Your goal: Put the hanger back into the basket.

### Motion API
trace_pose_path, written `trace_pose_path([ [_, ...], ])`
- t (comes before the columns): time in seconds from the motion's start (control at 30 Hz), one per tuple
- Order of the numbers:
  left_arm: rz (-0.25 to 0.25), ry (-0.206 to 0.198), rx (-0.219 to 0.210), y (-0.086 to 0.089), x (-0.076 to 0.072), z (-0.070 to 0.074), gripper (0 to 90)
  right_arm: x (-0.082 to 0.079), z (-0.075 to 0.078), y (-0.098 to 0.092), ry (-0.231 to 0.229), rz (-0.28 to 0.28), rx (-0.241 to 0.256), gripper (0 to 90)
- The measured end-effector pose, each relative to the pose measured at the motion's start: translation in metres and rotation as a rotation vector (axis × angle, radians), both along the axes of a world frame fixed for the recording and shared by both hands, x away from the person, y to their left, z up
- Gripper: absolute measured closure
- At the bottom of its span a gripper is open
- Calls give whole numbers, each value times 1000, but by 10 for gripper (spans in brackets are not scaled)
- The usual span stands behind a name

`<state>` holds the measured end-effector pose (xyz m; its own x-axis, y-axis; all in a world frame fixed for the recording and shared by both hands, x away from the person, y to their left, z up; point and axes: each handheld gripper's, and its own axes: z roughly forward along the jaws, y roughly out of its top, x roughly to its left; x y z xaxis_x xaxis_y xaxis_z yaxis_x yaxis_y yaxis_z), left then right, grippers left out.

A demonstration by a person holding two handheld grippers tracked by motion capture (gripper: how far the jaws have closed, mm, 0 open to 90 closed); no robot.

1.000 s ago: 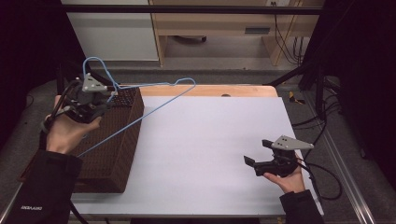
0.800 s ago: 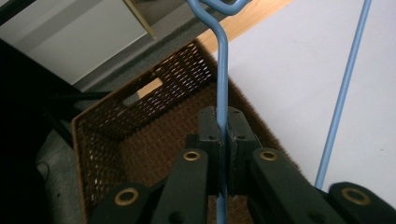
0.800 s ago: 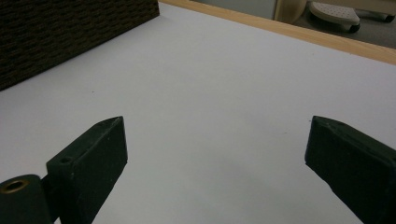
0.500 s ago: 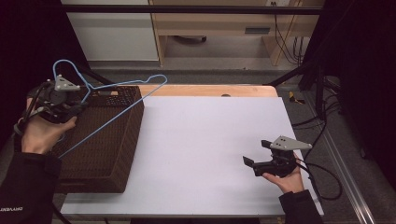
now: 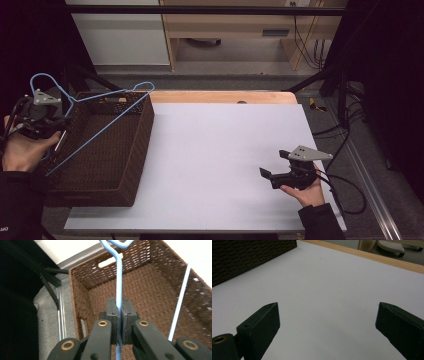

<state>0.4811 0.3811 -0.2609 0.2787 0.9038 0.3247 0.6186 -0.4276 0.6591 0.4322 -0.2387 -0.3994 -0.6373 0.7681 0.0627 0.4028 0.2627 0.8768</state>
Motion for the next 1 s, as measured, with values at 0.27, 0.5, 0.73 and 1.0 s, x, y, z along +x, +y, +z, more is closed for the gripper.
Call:
trace_pose_path([
  [0.27, 24, 1, 7, 13, 6, -13, 870, 0, -1, 0, 4, 1, -4, 60],
  [0.5, 60, 14, 20, 21, 14, -26, 870, 0, -1, 0, 5, -1, -2, 60],
  [0.73, 99, 30, 27, 28, 20, -42, 870, 1, -2, 2, 8, 1, -7, 61],
  [1.0, 113, 51, 32, 26, 26, -60, 870, 1, -2, 1, 5, 4, -7, 61],
])
